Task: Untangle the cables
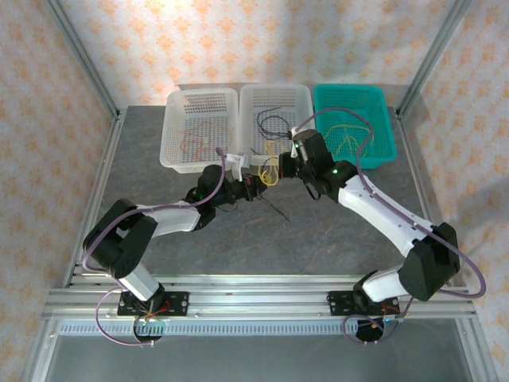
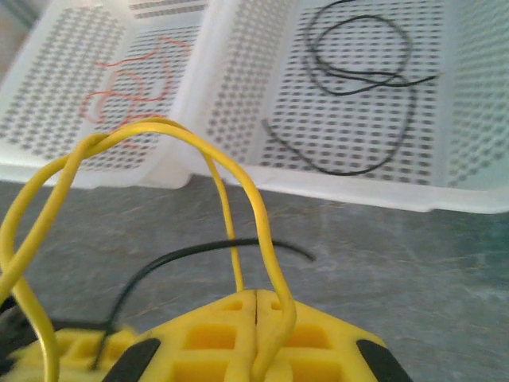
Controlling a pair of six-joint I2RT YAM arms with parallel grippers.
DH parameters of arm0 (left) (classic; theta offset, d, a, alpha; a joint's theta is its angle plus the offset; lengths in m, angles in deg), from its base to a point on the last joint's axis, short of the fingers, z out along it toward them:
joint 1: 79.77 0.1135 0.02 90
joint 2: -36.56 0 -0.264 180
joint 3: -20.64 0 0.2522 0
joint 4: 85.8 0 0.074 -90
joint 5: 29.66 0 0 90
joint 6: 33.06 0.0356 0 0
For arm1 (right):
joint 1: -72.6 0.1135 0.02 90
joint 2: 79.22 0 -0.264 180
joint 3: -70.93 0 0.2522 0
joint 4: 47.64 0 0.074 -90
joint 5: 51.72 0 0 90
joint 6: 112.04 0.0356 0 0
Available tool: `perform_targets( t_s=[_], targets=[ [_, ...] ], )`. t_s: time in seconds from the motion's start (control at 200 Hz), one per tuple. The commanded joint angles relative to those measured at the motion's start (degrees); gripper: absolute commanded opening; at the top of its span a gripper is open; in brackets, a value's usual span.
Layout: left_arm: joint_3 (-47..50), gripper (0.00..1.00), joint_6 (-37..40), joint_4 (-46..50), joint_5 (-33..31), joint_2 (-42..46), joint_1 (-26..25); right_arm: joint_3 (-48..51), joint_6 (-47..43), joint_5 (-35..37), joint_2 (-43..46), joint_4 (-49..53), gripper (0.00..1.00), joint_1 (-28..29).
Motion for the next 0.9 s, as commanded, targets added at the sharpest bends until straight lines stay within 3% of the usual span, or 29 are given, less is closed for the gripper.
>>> perform_targets(
  t_s=[0.0, 0.315, 0.471, 0.651, 0.896],
  targets=[
    [1.7, 0.0, 1.78, 1.74, -1.88, 4.21, 0.4, -1.62, 2.48, 10.03, -1.1, 3.16, 0.0, -1.81],
    [6.59, 0.0, 3.62, 8.16, -5.62, 10.23, 5.31, 2.79, 4.28, 15.12, -0.7, 5.07, 0.0, -10.33],
    [3.81, 0.0, 5.88, 14.49, -6.86, 6.7, 6.36, 4.96, 1.44, 11.43, 1.85, 1.43, 0.0, -10.84],
    [2.22, 0.3, 5.05, 17.77, -12.1, 4.86, 6.33, 7.95, -0.87, 7.52, 4.81, -2.55, 0.0, -10.84],
    [2.04, 0.7, 5.5, 23.44, -19.31, 8.7, 6.55, 12.82, -5.05, 1.54, 8.86, -9.28, 0.0, -10.72]
  ],
)
